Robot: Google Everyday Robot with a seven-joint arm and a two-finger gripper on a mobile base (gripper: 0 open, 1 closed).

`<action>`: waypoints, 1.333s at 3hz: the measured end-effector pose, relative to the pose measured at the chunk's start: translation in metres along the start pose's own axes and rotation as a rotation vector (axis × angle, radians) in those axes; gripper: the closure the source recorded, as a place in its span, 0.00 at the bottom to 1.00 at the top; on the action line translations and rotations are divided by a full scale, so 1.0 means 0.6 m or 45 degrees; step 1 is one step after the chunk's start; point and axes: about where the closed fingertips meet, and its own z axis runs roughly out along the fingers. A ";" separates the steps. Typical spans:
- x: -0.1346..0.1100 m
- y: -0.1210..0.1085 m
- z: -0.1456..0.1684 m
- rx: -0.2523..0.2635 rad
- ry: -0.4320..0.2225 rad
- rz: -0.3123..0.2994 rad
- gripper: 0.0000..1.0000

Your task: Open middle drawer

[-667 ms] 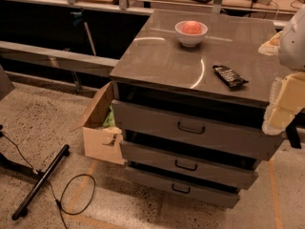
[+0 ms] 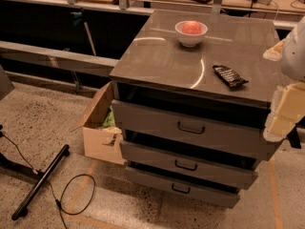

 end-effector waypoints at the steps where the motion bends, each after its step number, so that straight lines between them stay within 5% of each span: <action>1: 0.039 0.034 0.055 0.032 0.014 0.007 0.00; 2: 0.073 0.070 0.113 0.020 -0.005 -0.006 0.00; 3: 0.113 0.136 0.201 -0.062 -0.032 -0.015 0.00; 4: 0.113 0.135 0.201 -0.061 -0.032 -0.014 0.00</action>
Offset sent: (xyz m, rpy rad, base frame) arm -0.0481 -0.0376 -0.1480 0.0178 -0.0044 0.0267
